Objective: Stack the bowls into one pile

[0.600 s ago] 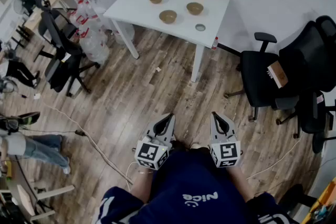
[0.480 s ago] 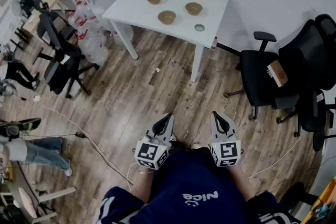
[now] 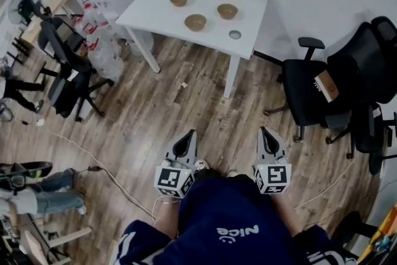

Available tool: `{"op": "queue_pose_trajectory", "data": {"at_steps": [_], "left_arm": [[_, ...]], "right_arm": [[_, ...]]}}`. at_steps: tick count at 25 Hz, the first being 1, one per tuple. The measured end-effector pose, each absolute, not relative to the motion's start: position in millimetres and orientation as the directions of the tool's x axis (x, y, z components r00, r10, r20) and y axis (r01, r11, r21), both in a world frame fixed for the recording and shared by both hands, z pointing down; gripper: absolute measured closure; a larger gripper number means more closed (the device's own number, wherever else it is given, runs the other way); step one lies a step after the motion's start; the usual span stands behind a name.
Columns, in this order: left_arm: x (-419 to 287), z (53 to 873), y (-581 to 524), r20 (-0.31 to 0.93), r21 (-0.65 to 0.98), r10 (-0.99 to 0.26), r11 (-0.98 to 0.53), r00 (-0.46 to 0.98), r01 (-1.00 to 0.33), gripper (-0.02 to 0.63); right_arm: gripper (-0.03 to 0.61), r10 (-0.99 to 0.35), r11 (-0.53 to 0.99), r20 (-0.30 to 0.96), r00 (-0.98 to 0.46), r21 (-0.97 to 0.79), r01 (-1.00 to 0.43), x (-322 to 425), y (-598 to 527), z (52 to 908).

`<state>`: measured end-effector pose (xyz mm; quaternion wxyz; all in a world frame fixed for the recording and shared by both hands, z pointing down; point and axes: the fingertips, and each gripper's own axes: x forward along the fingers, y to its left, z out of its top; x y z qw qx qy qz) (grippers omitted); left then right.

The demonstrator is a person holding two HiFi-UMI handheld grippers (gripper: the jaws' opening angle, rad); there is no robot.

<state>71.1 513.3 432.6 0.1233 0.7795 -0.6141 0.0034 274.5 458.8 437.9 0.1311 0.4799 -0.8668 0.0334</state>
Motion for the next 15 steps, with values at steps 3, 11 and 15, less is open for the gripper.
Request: {"op": "queue_pose_trajectory", "data": {"at_steps": [3,11,15], "left_arm": [[65.3,435.1,507.3,0.160,0.194,-0.950,-0.234,0.266,-0.953,0.595],[42.8,449.9,495.2,0.185,0.212,-0.918,-0.312,0.352,-0.926,0.595],[26.2,454.5,490.0,0.195,0.211,-0.901,-0.348,0.388,-0.913,0.595]], "right_arm": [[0.555,-0.827,0.529,0.261,-0.498,0.061,-0.846,267.0,456.4,440.0],[0.555,-0.843,0.505,0.247,-0.478,0.057,-0.861,234.8,446.5,442.1],[0.555,-0.846,0.497,0.246,-0.474,0.038,-0.867,216.6,447.5,448.3]]}}
